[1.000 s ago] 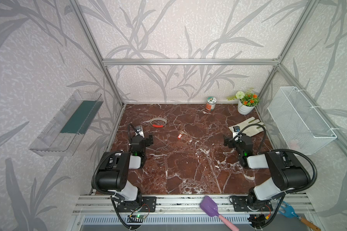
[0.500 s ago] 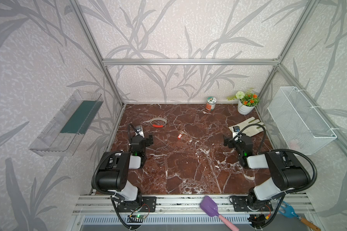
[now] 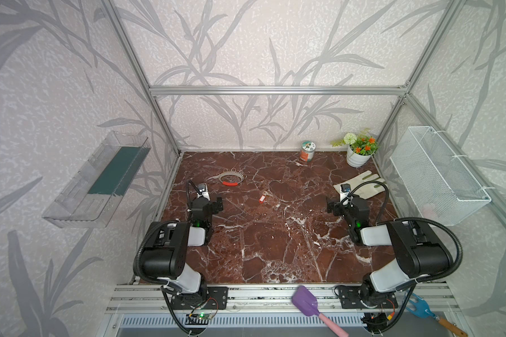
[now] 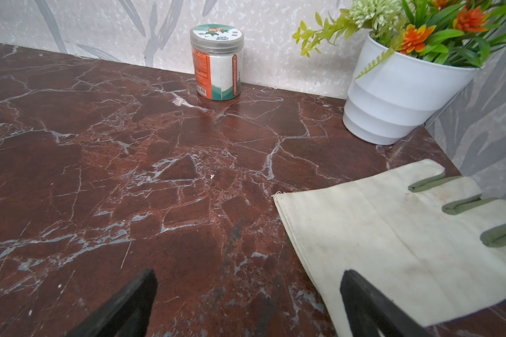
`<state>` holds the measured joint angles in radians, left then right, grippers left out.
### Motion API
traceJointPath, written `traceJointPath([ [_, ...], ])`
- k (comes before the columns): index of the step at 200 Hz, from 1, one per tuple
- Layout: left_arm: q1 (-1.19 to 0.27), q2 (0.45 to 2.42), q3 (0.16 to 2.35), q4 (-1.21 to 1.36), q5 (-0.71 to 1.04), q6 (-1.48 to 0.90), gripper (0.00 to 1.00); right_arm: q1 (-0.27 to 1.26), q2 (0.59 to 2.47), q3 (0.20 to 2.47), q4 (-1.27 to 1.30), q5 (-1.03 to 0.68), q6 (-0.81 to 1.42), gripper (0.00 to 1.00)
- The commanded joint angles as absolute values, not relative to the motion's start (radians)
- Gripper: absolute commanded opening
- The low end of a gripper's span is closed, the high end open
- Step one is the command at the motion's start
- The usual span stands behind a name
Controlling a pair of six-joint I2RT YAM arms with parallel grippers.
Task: Put the keys on the keyring
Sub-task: 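Reach the left gripper toward the ring plate while the right gripper moves forward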
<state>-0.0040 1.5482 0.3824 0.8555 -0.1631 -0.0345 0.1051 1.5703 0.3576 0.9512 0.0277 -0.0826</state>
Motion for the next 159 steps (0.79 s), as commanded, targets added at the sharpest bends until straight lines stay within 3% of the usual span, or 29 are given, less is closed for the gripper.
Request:
traceJointPath([
  [1,0.000,1.448,0.525,0.570,-0.232,-0.060,0.99,0.119,1.462,0.370,0.888,0.112,-0.066,0.99],
  [23,0.003,1.370,0.724,0.176,-0.375,-0.255,0.99,0.129,1.331,0.405,0.719,0.171,-0.049,0.99],
  [63,0.006,1.291,0.980,-0.273,-0.374,-0.482,0.99,0.119,1.182,0.575,0.279,0.253,0.287,0.99],
  [88,0.010,1.229,0.994,-0.308,-0.260,-0.486,0.99,0.109,1.135,0.640,0.134,0.199,0.413,0.99],
  [128,0.006,1.204,0.997,-0.378,-0.107,-0.444,0.99,0.087,0.994,0.545,0.303,0.018,0.463,0.99],
  [159,-0.007,1.239,0.971,-0.373,0.014,-0.409,0.99,0.087,0.987,0.620,0.181,-0.071,0.419,0.99],
])
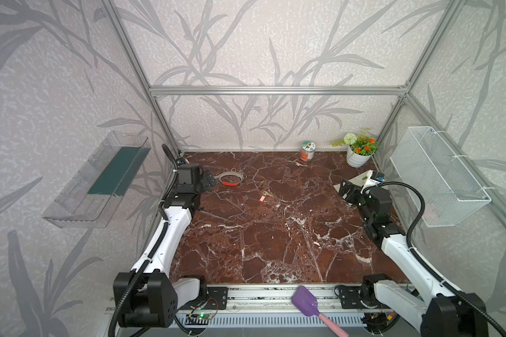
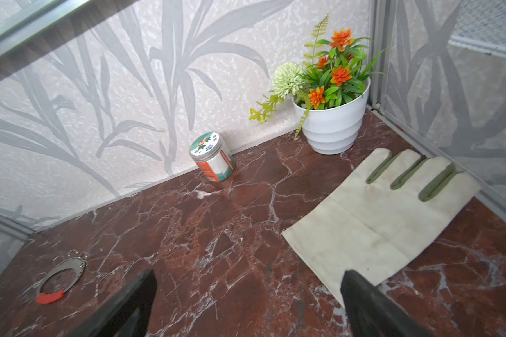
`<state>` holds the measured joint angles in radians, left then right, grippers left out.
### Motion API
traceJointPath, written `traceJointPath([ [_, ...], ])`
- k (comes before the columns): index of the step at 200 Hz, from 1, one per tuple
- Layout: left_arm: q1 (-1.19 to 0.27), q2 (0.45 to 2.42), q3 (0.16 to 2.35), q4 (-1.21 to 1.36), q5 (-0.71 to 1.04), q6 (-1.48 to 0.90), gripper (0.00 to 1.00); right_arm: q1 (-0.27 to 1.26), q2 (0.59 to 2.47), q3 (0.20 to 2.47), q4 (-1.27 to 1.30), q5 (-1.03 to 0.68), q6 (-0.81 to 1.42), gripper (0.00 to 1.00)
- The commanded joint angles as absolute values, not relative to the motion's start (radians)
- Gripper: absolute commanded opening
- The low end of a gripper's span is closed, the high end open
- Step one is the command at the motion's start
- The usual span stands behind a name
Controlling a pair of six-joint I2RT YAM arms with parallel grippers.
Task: Put the keys on the keyring
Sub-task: 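Reach the left gripper toward the ring plate while the right gripper moves forward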
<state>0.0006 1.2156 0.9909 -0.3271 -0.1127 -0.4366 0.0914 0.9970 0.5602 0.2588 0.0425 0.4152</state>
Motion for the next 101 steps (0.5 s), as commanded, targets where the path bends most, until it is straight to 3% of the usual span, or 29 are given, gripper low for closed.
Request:
traceJointPath([
  [1,-0.008,1.242,0.970,-0.372,0.015,-0.408,0.99,0.087,0.987,0.623,0.176,-0.073,0.417,0.99],
  [41,-0.046,1.408,1.039,-0.387,0.068,-0.369,0.85,0.106,0.990,0.643,0.144,-0.138,0.369,0.99],
  [101,-0.162,1.819,1.386,-0.449,0.110,-0.304,0.62,0.151,1.041,0.674,0.119,-0.197,0.353,0.99],
])
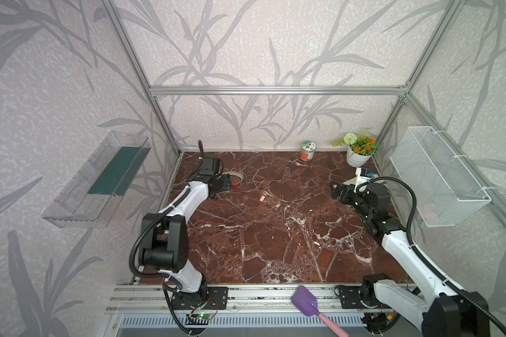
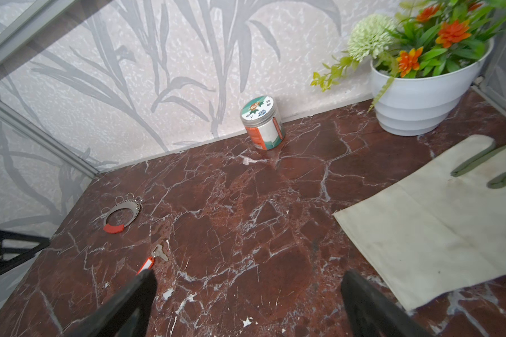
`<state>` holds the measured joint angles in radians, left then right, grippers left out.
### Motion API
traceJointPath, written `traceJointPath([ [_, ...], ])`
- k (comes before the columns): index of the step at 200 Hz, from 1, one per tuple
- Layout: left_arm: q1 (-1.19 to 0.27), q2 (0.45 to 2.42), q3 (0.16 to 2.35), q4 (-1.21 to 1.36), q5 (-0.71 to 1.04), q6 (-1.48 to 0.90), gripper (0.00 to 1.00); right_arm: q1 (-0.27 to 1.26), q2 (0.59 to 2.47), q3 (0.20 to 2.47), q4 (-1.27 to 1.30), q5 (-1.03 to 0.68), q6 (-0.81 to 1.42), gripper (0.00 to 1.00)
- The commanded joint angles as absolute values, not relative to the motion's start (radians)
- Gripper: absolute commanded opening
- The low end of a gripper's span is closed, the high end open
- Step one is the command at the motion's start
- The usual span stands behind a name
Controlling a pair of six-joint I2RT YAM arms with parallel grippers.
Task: Put the keys on the keyring
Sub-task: 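Reach the left gripper toward the ring plate while the right gripper moves forward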
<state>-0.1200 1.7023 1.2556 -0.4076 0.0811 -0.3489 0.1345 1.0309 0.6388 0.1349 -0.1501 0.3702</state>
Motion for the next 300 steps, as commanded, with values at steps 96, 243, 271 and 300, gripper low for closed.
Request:
traceJointPath([
  [96,-0.192,2.384,2.017,-0.752,0.088,-0.260,0.62,0.199,1.048,0.677,0.086,-0.187,0.313,0.99],
  [243,-0.296,2.030,1.346,-0.582,0.263,-0.475,0.58,0.213,1.064,0.679,0.083,-0.192,0.312,0.99],
  [271,-0.348,1.885,1.113,-0.507,0.272,-0.536,0.58,0.221,1.073,0.682,0.077,-0.192,0.307,0.99],
  [300,-0.422,1.760,0.924,-0.448,0.286,-0.603,0.58,0.228,1.087,0.686,0.072,-0.197,0.306,0.99],
])
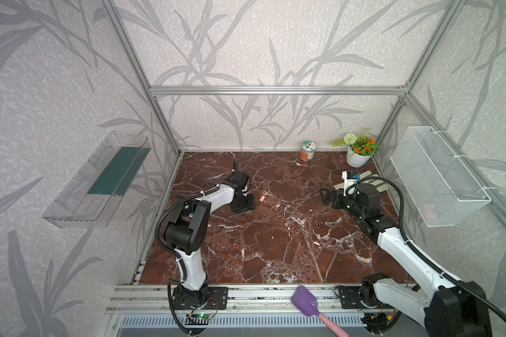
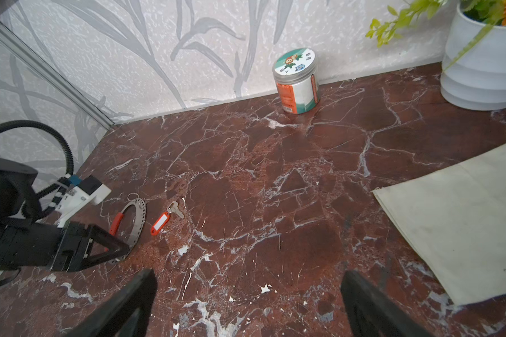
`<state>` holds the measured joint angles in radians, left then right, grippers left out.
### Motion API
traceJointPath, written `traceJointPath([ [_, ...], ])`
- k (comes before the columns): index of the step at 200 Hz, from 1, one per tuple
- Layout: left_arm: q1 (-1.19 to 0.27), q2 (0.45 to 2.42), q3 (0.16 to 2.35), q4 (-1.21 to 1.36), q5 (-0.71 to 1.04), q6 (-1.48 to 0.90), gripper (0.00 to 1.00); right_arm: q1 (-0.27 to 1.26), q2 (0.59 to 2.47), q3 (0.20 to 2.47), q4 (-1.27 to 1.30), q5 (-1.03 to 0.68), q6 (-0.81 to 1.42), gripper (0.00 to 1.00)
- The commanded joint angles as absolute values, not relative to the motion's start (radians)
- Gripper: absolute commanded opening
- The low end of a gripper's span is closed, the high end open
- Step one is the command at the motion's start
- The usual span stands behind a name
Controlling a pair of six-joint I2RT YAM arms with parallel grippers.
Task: Put the keys on the keyring
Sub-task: 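Reach the left gripper toward the ring plate while the right gripper moves forward, then lower the left gripper onto the plate rim and close on it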
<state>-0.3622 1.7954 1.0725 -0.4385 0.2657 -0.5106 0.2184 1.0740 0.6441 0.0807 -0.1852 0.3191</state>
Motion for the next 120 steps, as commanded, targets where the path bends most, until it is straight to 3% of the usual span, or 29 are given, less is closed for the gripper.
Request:
traceJointPath([
  [1,-0.424,1.757,0.919,-0.447,0.288,-0.605,0.58,0.228,1.087,0.687,0.072,-0.198,0.305,0.99],
  [67,-0.473,1.583,0.871,-0.540,0.231,-0.548,0.56,0.255,1.097,0.698,0.053,-0.203,0.288,0.99],
  [120,-0.480,1.646,0.949,-0.637,0.242,-0.435,0.41,0.261,1.090,0.702,0.036,-0.194,0.279,0.99],
])
